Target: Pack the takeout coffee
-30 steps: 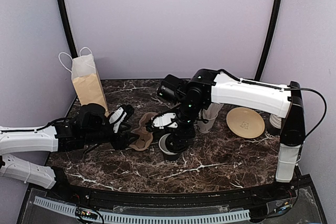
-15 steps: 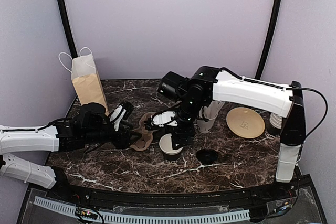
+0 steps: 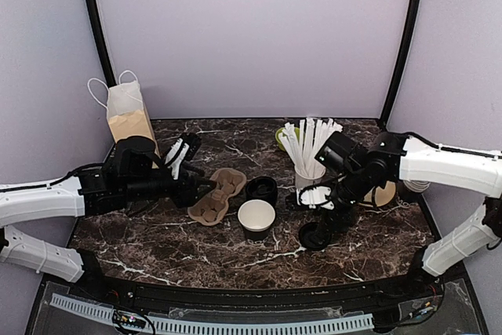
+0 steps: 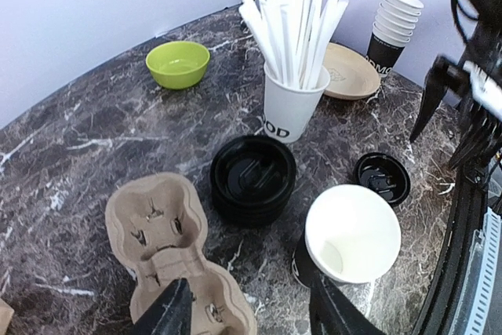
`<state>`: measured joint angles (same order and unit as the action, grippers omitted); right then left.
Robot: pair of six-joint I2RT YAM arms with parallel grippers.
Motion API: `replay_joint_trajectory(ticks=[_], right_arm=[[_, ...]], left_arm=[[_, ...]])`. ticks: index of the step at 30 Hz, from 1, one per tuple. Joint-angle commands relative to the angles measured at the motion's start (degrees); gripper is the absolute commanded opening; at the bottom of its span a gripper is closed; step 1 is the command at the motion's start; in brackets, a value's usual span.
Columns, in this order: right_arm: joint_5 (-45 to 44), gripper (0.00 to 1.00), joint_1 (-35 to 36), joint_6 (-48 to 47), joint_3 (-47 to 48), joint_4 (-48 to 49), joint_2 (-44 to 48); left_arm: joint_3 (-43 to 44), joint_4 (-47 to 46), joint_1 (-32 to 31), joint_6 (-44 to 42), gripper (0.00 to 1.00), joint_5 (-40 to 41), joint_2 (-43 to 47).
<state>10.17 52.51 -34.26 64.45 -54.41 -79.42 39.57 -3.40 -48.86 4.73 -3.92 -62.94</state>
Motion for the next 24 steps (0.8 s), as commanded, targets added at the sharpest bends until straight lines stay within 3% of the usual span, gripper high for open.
replay_joint_trajectory(ticks=[1, 11, 24], right_arm=[[-5.3, 0.55, 0.1, 1.1, -11.9, 11.2, 5.5], [-4.9, 0.50, 0.7, -2.7, -20.0, 19.9, 5.0], [-2.9, 0.54, 3.3, -5.9, -19.9, 17.5, -1.4]], left_arm=[[5.7, -1.0, -0.6, -3.0, 0.53, 1.0, -1.5], [8.5, -3.6, -1.3, -1.6, 0.55, 2.9, -5.6], [8.5, -2.6, -1.3, -4.1, 0.55, 5.8, -4.7]])
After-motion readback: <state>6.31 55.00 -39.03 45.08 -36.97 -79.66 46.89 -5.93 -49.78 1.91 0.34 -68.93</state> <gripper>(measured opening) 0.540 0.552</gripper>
